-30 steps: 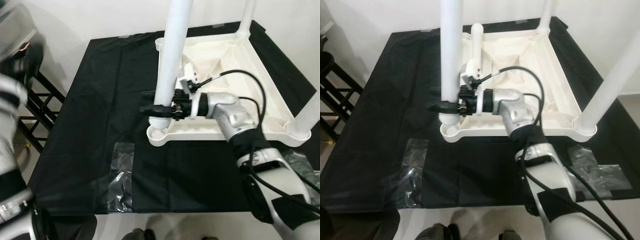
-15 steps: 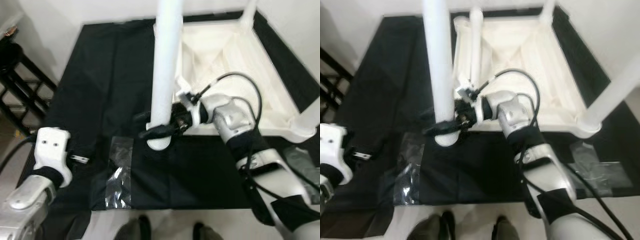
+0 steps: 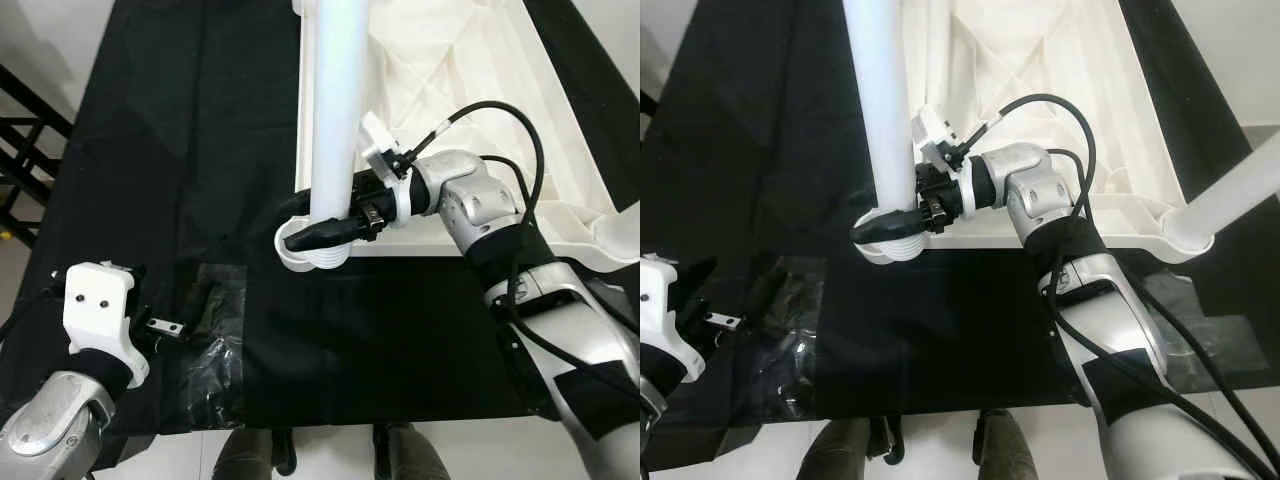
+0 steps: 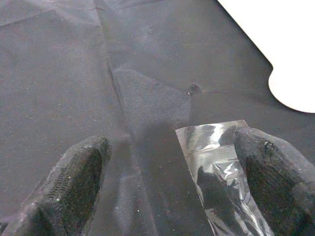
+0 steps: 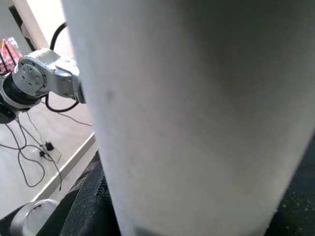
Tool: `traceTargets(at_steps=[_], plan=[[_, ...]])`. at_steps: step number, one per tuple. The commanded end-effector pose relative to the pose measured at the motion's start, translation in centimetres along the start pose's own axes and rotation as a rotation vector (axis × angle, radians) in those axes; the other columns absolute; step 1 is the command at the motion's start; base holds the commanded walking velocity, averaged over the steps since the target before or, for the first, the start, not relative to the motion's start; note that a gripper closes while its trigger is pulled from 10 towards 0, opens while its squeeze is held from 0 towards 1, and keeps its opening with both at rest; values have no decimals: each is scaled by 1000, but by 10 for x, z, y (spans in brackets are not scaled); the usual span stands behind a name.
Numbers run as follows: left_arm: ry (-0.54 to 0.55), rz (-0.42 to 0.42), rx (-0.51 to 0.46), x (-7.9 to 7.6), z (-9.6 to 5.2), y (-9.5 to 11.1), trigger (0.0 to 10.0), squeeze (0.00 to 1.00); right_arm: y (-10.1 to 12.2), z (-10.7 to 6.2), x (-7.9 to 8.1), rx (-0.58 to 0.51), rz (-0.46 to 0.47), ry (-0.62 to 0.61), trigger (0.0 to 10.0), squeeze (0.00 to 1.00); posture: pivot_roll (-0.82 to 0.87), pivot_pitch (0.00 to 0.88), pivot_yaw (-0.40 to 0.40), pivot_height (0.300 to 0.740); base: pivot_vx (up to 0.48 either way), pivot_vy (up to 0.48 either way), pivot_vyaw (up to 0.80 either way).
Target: Building children table
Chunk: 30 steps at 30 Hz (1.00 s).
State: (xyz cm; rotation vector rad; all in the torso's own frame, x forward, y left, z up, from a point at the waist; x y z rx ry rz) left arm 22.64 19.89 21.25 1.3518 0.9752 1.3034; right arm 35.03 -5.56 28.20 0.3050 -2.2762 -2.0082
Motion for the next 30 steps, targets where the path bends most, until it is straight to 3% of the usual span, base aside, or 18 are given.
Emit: traceTargets(at_steps=[1,5,10,18,30], plan=[[-4,-4,2,-1,-4,0,10000,0,-18,10,2,23,47,30,10000,0,77,465,48,740,0,0,0],[-3,-11,5,-1,-5,0,10000,0,-24,21,6,8,59,72,10000,0,81,466,48,740,0,0,0],[0,-19,1,-3,-6,1,10000,0,-16,40,3,-58,62,103,10000,0,89,473,39,740,0,0,0],[1,-22,-6,-6,-6,3,10000,0,-14,46,-2,-38,31,82,10000,0,88,480,26,740,0,0,0],[11,-42,-13,-8,-7,5,10000,0,-28,37,-6,101,-27,45,10000,0,84,490,9,740,0,0,0]])
Point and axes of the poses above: a point about 5 cm out from each wrist's last joint towards the gripper, its own z axis pointing out of the wrist towards the gripper, its own y axis along the axis of the wrist's last joint, x = y × z, the point moved 3 cm from there along z, pointing out of the wrist towards the gripper, and after that the axes turned 7 degrees about z, right-handed, at the moved point
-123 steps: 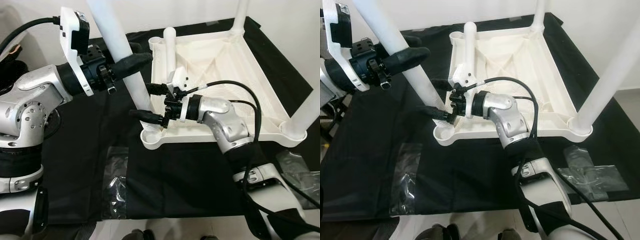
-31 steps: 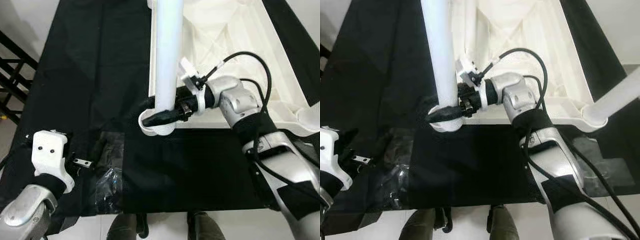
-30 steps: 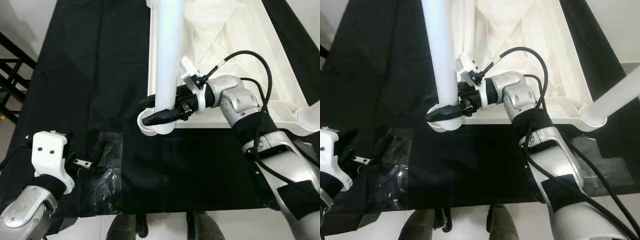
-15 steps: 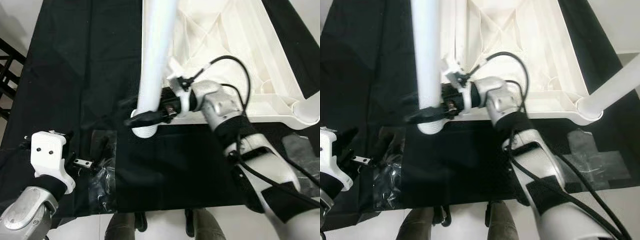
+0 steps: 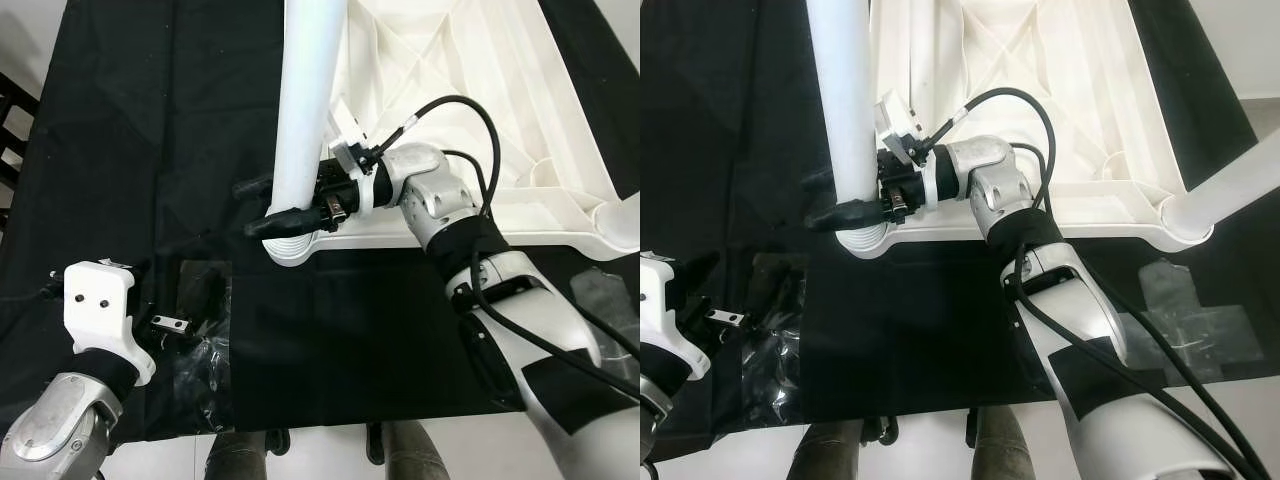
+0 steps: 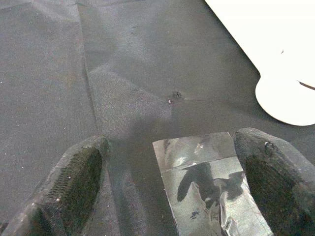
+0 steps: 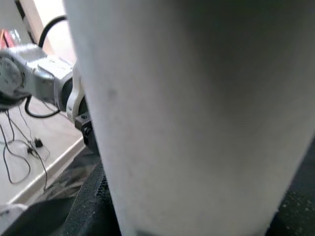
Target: Building children table
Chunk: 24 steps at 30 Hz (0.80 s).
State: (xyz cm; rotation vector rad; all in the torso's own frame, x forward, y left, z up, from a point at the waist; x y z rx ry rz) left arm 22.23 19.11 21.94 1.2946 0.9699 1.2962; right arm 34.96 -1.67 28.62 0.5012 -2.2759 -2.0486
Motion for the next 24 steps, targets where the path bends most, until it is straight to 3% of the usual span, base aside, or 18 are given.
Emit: traceTargets(at_steps=[1,12,24], plan=[[3,-6,26,-1,-5,-4,10000,0,-36,0,6,107,104,8,10000,0,84,490,9,740,0,0,0],[-1,-8,35,-2,-6,-5,10000,0,-58,14,22,199,-35,106,10000,0,89,486,15,740,0,0,0],[-8,-11,42,-3,-8,-6,10000,0,-75,13,27,295,-32,134,10000,0,85,478,23,740,0,0,0]])
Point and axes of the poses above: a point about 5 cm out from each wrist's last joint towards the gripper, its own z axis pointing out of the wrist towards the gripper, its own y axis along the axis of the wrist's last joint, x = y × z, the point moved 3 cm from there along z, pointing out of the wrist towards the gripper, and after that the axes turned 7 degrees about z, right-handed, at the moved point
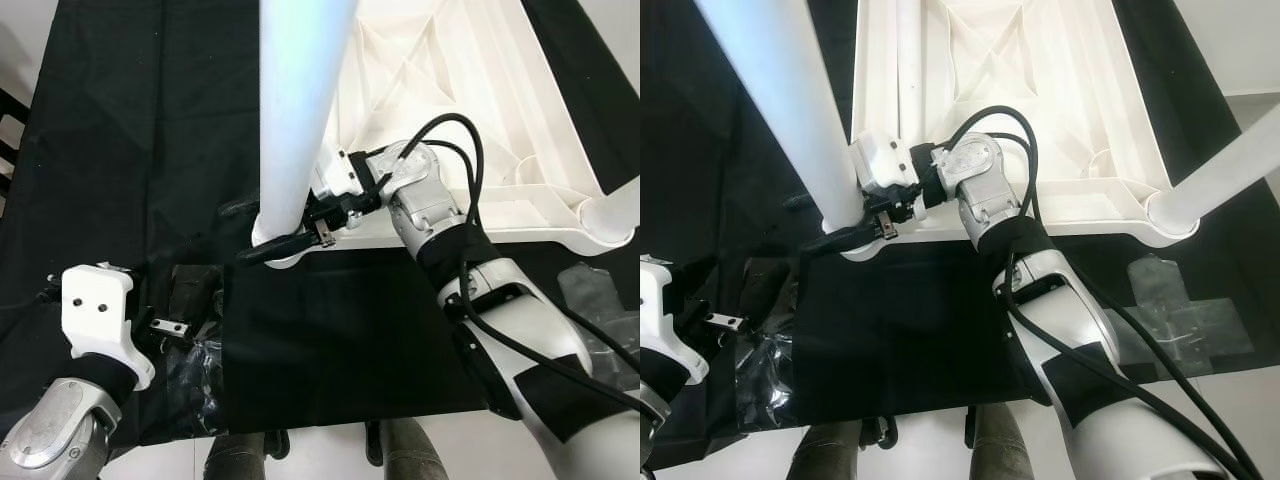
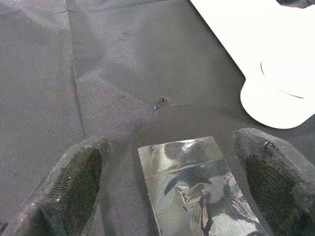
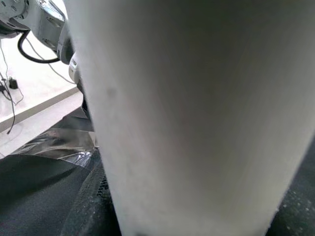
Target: Building children table
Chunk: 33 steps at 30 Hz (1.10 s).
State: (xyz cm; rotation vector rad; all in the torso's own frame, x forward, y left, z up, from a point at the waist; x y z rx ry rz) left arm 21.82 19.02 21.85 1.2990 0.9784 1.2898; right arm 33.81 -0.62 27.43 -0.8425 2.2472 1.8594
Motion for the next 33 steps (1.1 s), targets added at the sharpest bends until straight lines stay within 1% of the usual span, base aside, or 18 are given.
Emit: traceTargets(at_steps=[1,3,6,8,9,12,16,20,24,28,29,30,31,32,33], plan=[[-7,-7,34,-1,-3,-6,10000,0,-60,7,33,170,229,107,10000,0,85,478,23,740,0,0,0],[-8,-7,34,-1,-3,-6,10000,0,-60,8,30,162,273,85,10000,0,86,480,24,740,0,0,0],[-8,-6,35,-1,-3,-6,10000,0,-60,9,27,152,294,60,10000,0,87,481,25,740,0,0,0],[-8,-7,34,-1,-2,-5,10000,0,-58,10,22,111,339,15,10000,0,85,487,25,740,0,0,0],[-8,-7,34,-1,-2,-5,10000,0,-58,10,22,111,339,15,10000,0,85,487,25,740,0,0,0],[-8,-8,33,-2,-2,-5,10000,0,-57,9,20,61,377,-17,10000,0,84,489,25,740,0,0,0],[-8,-8,33,-1,-2,-5,10000,0,-59,8,21,54,387,-26,10000,0,84,490,25,740,0,0,0],[-8,-7,32,-1,-1,-4,10000,0,-64,8,25,84,376,-19,10000,0,83,492,27,740,0,0,0],[-8,-7,32,-1,-1,-4,10000,0,-65,9,26,98,364,-12,10000,0,83,492,27,740,0,0,0],[-8,-7,32,-1,-1,-4,10000,0,-67,8,28,165,321,20,10000,0,79,492,26,740,0,0,0],[-8,-7,32,-1,-1,-4,10000,0,-67,8,28,165,321,20,10000,0,79,492,26,740,0,0,0],[-8,-7,31,-1,-1,-4,10000,0,-68,7,30,197,319,44,10000,0,80,493,25,740,0,0,0],[-8,-7,31,-1,-1,-4,10000,0,-68,7,30,197,319,44,10000,0,80,493,25,740,0,0,0],[-7,-7,31,-1,-1,-4,10000,0,-70,6,32,226,328,69,10000,0,80,493,25,740,0,0,0],[-7,-8,30,-1,0,-4,10000,0,-72,5,33,259,367,81,10000,0,78,494,24,740,0,0,0]])
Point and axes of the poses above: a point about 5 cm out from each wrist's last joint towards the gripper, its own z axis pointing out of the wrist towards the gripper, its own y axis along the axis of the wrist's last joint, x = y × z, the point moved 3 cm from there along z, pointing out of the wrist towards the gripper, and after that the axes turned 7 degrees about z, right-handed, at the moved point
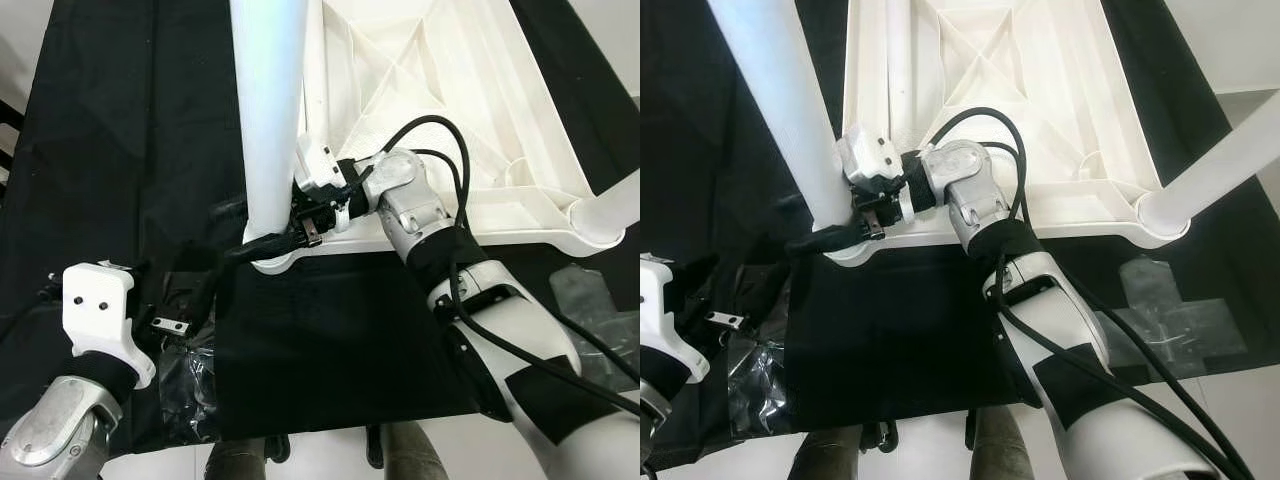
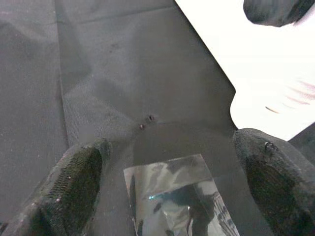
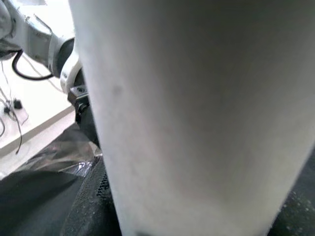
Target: Building children table
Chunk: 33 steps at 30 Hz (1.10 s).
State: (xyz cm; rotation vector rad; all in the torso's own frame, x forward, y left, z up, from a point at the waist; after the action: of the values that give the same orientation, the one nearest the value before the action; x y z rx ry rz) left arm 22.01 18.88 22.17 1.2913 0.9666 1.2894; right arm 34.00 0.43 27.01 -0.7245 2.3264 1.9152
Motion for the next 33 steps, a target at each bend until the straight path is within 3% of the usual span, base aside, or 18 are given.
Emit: traceTargets(at_steps=[1,10,21,27,29,31,32,33], plan=[[-2,-7,43,0,-3,-7,10000,0,-72,-7,28,272,257,73,10000,0,78,494,24,740,0,0,0],[0,-13,39,-1,-2,-7,10000,0,-70,-4,19,265,366,6,10000,0,74,497,19,740,0,0,0],[0,-14,38,-1,-1,-7,10000,0,-76,-3,22,254,387,-14,10000,0,73,495,20,740,0,0,0],[0,-13,39,0,-1,-7,10000,0,-88,-3,23,303,386,-88,10000,0,68,492,21,740,0,0,0],[16,-24,31,2,-2,-7,10000,0,-107,-2,16,358,484,-318,10000,0,56,488,10,740,0,0,0],[43,-25,20,7,-3,-5,10000,0,-120,-5,10,328,544,-602,10000,0,41,478,-14,740,0,0,0],[77,-29,0,13,-3,-2,10000,0,-122,-6,17,298,539,-713,10000,0,48,466,-30,740,0,0,0],[77,-29,0,13,-3,-2,10000,0,-122,-6,17,298,539,-713,10000,0,48,466,-30,740,0,0,0]])
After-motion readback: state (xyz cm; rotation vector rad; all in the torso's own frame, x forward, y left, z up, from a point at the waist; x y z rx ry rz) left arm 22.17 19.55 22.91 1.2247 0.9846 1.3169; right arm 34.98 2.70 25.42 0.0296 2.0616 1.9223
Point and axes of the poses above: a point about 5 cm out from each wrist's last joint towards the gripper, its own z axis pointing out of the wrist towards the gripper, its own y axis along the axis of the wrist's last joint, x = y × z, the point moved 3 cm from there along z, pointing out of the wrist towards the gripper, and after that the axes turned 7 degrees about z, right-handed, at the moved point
